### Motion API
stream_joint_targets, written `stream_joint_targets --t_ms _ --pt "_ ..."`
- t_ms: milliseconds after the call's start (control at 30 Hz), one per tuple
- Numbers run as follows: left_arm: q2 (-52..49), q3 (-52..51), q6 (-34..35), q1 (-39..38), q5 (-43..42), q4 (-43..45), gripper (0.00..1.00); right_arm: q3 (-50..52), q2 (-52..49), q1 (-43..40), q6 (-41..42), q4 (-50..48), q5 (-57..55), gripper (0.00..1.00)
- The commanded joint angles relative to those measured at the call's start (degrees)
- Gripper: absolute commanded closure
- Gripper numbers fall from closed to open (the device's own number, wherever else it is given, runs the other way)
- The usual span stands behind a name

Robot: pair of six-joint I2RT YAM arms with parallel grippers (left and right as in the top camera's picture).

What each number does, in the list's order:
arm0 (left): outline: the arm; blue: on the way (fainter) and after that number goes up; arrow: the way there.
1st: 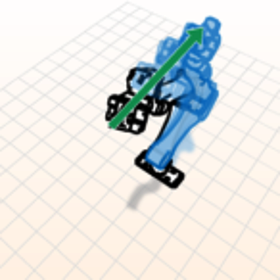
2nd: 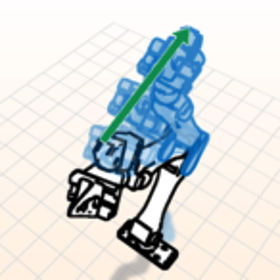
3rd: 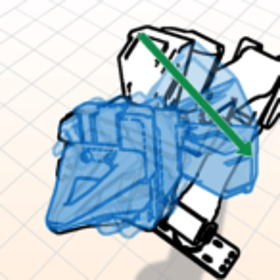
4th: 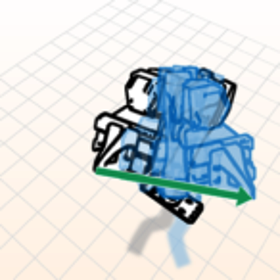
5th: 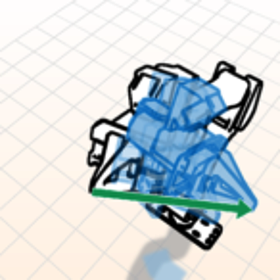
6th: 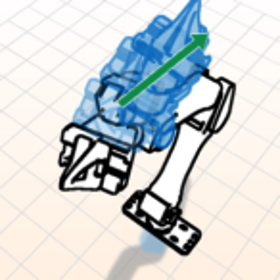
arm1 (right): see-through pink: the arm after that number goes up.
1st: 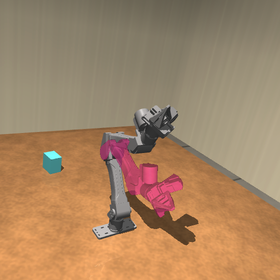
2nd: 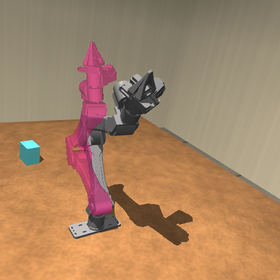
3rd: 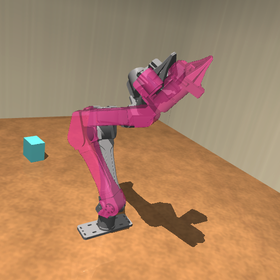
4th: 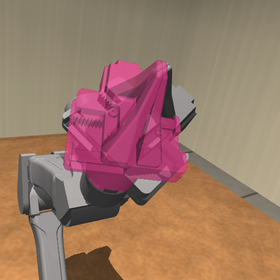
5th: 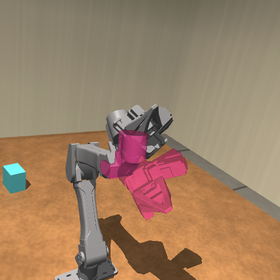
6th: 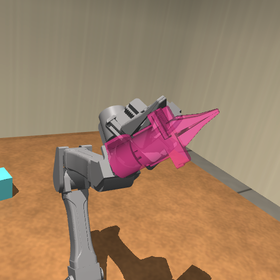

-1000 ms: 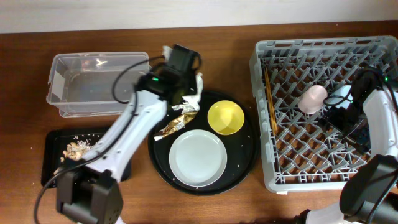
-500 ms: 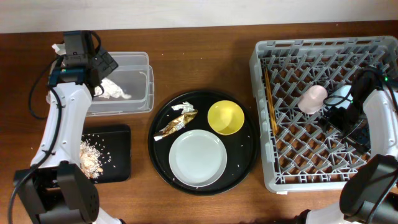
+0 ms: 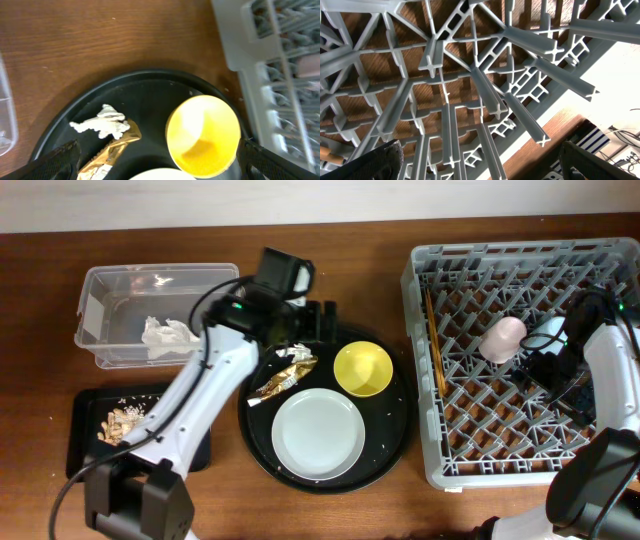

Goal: Sort waste into correct bins and load items into the dishwasher rack
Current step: 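Grasp the white tissue with the left gripper and drop it in the clear bin, then reach the left gripper back to the round tray and grasp the gold wrapper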

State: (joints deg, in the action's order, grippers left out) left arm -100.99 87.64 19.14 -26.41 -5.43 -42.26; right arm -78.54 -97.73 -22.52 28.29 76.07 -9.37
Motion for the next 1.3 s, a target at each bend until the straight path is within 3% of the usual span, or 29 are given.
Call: stream_joint_targets --t_ms 0,167,300,367,533,567,600,700,833,1000,1133,1267 --pt "-5.46 0.57 8.11 -2.21 9.9 -0.04 0.02 -0.13 -0.31 -0.37 0.31 0.0 -0.26 0.02" --pt "-14.27 0.57 13.68 -2.21 9.84 0.2 0.06 -0.13 -0.31 -0.37 0.31 0.0 -0.26 0.02" --pt "-18.45 0.57 20.76 -2.19 13.09 1.97 0.18 -0.13 -0.31 -0.37 0.31 0.0 -0.26 0.02" --pt "-19.15 0.57 20.94 -2.19 13.44 2.8 0.25 -0.13 -0.31 -0.37 0.31 0.0 -0.26 0.02" --pt "-22.16 0.57 24.17 -2.19 14.95 2.78 0.31 -0.13 -0.31 -0.37 0.31 0.0 -0.26 0.02" --pt "-22.16 0.57 24.2 -2.19 15.63 2.78 0.36 -0.13 -0.31 -0.37 0.31 0.0 -0.28 0.02" --pt "-22.14 0.59 24.17 -2.19 16.22 2.8 0.54 -0.13 -0.31 -0.37 0.31 0.0 -0.26 0.02" --pt "-21.51 0.61 24.15 -2.29 16.2 2.71 0.77 -0.13 -0.31 -0.37 0.31 0.0 -0.26 0.02" --pt "-16.44 0.61 24.13 -2.36 16.22 2.32 0.99 -0.13 -0.31 -0.37 0.31 0.0 -0.28 0.02" --pt "-5.2 0.61 24.13 -2.29 16.31 -0.13 0.99 -0.13 -0.31 -0.37 0.31 0.0 -0.26 0.02" --pt "0.42 0.59 24.15 -1.62 32.37 -0.04 0.99 -0.13 -0.31 -0.37 0.31 0.0 -0.26 0.02" --pt "0.35 0.59 24.15 5.81 38.49 0.44 0.98 -0.13 -0.31 -0.37 0.31 0.0 -0.26 0.02"
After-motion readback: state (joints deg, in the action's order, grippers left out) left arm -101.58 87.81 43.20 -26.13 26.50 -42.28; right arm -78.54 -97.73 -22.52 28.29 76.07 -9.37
